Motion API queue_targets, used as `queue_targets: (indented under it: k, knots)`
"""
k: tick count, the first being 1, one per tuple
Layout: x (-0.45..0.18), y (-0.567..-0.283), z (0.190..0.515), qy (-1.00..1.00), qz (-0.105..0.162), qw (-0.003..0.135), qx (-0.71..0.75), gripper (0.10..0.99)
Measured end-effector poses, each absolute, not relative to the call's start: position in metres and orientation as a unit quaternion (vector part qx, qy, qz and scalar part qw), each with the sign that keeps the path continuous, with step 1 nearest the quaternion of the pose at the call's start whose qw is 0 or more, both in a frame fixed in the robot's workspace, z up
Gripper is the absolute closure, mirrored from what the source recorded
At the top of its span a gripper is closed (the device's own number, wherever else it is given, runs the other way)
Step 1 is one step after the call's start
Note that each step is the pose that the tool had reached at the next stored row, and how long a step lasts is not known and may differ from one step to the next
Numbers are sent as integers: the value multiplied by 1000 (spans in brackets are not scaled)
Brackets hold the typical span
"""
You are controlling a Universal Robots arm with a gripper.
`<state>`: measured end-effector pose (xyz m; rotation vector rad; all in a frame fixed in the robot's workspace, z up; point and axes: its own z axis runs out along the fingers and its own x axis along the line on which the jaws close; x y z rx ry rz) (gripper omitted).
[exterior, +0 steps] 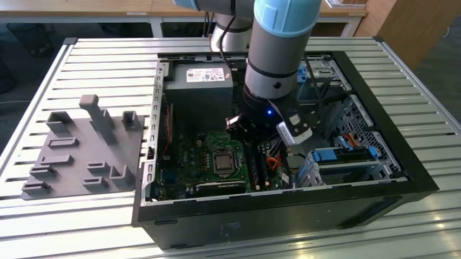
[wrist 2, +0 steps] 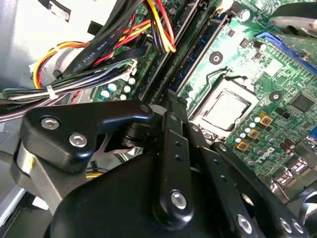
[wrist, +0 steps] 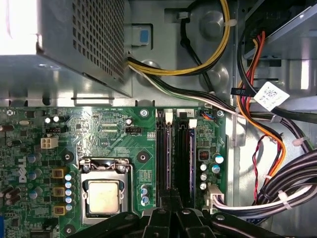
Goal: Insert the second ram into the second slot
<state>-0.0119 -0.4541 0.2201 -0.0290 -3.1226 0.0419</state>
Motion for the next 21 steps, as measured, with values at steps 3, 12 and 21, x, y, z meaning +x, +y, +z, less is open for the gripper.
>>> queue_targets:
  k: [3, 12, 21]
  knots:
    - [-12, -454, 218, -1000, 12, 9, -9, 980]
    - [-12, -454, 217, -1000, 7, 9, -9, 980]
    - [-12, -454, 234, -1000, 6, 9, -9, 980]
